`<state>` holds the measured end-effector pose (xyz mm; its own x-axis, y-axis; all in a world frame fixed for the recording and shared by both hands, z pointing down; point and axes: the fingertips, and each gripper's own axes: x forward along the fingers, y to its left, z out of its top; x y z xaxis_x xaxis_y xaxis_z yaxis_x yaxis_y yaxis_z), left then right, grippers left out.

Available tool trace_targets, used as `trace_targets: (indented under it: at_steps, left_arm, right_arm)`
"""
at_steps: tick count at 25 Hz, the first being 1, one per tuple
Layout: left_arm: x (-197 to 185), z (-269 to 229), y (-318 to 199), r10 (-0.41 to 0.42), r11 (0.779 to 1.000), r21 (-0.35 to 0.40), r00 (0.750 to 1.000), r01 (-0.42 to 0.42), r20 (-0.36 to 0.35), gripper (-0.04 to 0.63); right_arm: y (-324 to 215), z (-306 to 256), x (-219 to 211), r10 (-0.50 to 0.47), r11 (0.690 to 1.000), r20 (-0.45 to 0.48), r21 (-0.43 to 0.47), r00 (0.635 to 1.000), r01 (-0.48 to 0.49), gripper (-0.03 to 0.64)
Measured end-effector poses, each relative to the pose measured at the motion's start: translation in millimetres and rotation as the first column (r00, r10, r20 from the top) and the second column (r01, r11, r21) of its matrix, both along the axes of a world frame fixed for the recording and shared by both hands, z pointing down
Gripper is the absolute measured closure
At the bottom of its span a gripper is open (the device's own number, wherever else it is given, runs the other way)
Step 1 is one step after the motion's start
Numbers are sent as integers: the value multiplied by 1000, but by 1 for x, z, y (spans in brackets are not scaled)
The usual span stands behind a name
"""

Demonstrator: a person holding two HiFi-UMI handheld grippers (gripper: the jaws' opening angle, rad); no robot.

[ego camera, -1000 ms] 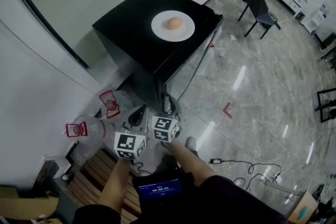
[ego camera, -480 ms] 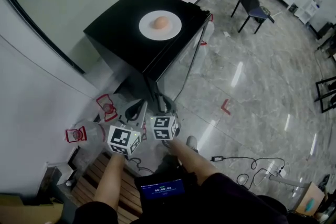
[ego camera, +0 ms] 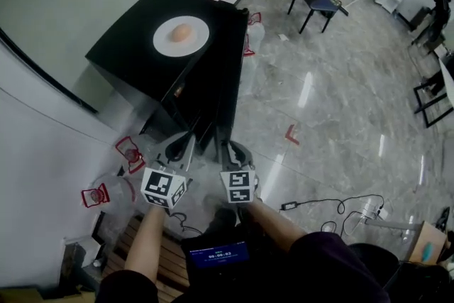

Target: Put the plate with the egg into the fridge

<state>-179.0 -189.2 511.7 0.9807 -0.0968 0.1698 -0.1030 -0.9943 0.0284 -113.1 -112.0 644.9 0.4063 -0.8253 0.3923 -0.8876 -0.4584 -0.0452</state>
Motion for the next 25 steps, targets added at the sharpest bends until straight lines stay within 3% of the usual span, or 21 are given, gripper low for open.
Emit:
trace_targets:
  at_steps: [5, 12, 16, 19, 25]
  left_arm:
    - [41, -8, 56, 175, 985, 17, 984, -175, -19, 574]
    - [86, -10, 124, 365, 929, 71, 931, -363, -9, 572]
    - [109, -6, 144, 386, 920, 72, 922, -385, 1, 572]
    - [119, -7, 153, 388, 919, 79, 922, -386, -1, 572]
    - [147, -5, 179, 421, 901, 113, 907, -420, 17, 572]
  right_arm:
    - [39, 4, 27, 29, 1000, 16, -3, 999, -29, 565]
    - [80, 9, 63, 41, 999, 13, -23, 999, -41, 571]
    - [102, 8, 76, 23, 998, 49, -52, 999, -20, 533]
    - [131, -9, 89, 43, 999, 46, -23, 998, -42, 508]
    - [169, -87, 120, 108, 984, -15, 145, 994, -105, 508]
